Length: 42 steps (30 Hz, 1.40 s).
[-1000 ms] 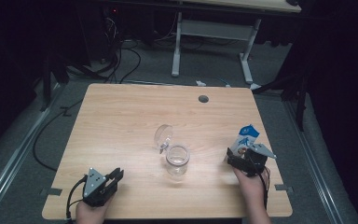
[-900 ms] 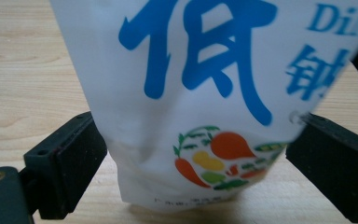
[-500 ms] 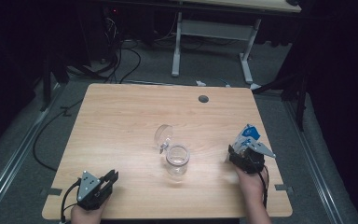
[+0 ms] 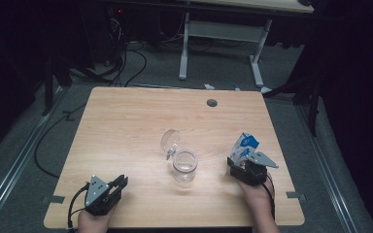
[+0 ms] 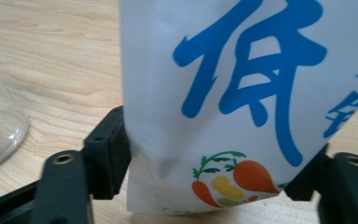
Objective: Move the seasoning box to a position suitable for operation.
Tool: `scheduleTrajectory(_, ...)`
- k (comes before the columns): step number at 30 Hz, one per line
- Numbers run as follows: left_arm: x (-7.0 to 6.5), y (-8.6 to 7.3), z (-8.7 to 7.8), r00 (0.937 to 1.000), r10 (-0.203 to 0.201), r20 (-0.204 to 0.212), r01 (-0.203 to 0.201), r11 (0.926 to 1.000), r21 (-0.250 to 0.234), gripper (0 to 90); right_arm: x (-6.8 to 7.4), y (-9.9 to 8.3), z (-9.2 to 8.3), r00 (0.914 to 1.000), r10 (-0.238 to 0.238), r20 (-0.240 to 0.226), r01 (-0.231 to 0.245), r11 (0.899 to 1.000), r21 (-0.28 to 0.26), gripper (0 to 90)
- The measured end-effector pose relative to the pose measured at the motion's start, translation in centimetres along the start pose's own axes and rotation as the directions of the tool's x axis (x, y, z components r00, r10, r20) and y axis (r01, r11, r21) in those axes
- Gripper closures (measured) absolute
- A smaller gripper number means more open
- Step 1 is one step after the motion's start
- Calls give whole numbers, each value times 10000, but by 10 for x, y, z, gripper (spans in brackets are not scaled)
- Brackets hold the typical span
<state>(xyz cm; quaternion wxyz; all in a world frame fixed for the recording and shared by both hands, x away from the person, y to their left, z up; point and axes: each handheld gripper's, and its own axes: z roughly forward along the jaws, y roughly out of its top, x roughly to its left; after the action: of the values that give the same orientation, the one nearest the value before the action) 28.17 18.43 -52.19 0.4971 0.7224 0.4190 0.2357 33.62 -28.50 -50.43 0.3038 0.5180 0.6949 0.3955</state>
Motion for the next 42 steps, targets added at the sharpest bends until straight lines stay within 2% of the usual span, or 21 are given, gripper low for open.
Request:
scheduleTrajectory(5,-3,2,5,9999,73,151,-74,10000,18,789,-5,-3,-3,9997,254,34,-254,9996,104,248)
scheduleTrajectory(16,-5,5,10,9993,103,349,-104,9999,5,789,-6,-7,-10,9996,238,176,-241,9996,156,236)
scheduleTrajectory(20,-6,5,12,9991,135,410,-136,9999,18,789,-6,-8,-13,9995,258,163,-261,9995,176,254)
scheduleTrajectory(22,-6,6,13,9992,149,377,-150,9999,15,789,-6,-8,-15,9997,217,95,-218,9997,145,292)
scheduleTrajectory(26,-6,6,13,9992,126,389,-127,9999,27,789,-2,-7,-15,9987,-445,-258,447,9990,60,312)
scheduleTrajectory(27,-6,6,13,9992,119,388,-120,9999,24,789,0,-6,-15,9971,-586,-479,589,9983,37,311)
scheduleTrajectory(30,-6,6,13,9992,96,382,-96,10000,4,789,5,-5,-13,9942,-843,-666,847,9964,23,291)
scheduleTrajectory(34,-7,6,13,9991,131,407,-132,9999,8,789,5,-5,-13,9973,-446,-580,450,9990,53,243)
scheduleTrajectory(42,-7,6,14,9987,108,491,-108,9999,5,789,3,-7,-20,9987,-88,-496,89,10000,6,201)
